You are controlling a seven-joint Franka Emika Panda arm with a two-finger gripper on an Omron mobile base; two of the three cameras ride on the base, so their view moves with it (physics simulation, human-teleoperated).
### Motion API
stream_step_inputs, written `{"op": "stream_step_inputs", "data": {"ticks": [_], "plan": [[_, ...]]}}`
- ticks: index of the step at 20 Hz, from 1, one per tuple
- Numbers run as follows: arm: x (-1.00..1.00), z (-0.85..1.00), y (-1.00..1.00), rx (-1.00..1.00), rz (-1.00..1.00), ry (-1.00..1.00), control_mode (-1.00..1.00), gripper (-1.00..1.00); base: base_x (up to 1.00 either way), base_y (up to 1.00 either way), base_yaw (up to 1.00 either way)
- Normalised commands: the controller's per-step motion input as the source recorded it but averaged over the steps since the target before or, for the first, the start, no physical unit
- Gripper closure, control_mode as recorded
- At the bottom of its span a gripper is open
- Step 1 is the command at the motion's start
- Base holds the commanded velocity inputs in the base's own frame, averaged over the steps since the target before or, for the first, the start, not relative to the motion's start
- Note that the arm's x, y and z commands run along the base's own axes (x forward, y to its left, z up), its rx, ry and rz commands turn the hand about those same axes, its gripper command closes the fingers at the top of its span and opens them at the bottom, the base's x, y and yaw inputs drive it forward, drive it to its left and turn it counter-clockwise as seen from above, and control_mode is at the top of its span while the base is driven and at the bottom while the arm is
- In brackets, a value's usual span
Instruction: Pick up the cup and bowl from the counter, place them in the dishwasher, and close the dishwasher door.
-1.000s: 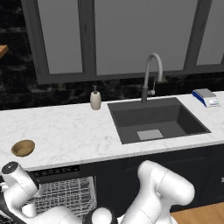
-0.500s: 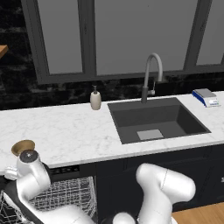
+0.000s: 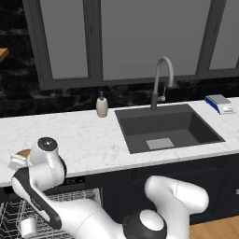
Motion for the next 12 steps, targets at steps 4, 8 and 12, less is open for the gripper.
{"op": "stream_step_inputs", "data": {"ticks": [4, 8, 12], "plan": [[0.63, 0.73, -0.19, -0.01, 0.01, 0.10, -1.00, -1.00, 0.00, 0.00, 0.00], [0.77, 0.37, -0.15, -0.14, 0.00, 0.30, -1.00, -1.00, 0.00, 0.00, 0.00], [0.81, 0.16, 0.00, -0.21, 0.00, 0.42, -1.00, -1.00, 0.00, 0.00, 0.00]]}}
